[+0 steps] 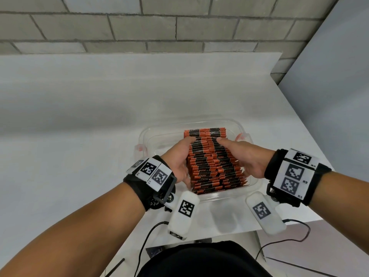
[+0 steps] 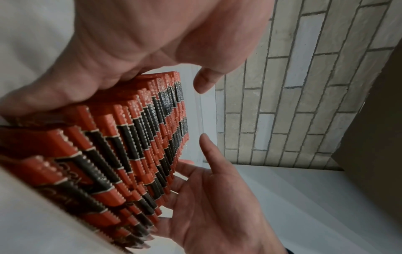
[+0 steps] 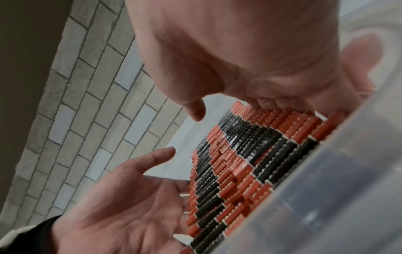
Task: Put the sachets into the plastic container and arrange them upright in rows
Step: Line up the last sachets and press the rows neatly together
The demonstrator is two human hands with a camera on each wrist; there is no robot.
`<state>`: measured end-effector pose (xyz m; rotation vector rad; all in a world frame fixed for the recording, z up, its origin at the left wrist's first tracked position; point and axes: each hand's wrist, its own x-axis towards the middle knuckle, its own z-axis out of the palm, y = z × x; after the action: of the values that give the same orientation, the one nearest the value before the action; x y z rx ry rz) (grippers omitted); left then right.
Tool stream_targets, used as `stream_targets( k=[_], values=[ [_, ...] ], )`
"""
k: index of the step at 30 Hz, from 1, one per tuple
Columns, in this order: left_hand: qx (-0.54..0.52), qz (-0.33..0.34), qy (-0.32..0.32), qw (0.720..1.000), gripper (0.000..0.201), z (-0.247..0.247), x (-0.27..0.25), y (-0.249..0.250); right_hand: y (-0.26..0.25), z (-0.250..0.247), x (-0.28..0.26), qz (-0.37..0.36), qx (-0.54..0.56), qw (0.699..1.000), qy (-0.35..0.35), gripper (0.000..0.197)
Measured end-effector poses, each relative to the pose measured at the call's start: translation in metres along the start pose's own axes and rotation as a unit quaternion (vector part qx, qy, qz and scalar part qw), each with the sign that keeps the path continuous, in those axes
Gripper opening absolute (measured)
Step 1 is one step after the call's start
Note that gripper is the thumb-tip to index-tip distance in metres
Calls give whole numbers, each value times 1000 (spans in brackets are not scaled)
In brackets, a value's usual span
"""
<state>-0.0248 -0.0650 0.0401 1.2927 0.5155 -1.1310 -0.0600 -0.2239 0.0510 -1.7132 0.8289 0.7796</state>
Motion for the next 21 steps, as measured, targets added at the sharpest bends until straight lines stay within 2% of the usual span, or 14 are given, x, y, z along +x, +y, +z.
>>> stream_targets(
  k=[5, 9, 15, 21],
  values=[
    [1, 7, -2, 1000, 36, 1, 2, 0, 0, 0, 0, -9, 6, 1000, 7, 41],
    [-1, 10, -14, 1000, 36, 0, 6, -1, 0, 1, 0, -14, -2, 1000, 1, 48],
    [8, 29, -21, 999, 36, 0, 10, -2, 0, 2, -2, -14, 3, 1000, 6, 41],
    [24, 41, -26, 999, 36, 1, 13, -2, -1, 2, -2, -16, -2, 1000, 6, 45]
  ],
)
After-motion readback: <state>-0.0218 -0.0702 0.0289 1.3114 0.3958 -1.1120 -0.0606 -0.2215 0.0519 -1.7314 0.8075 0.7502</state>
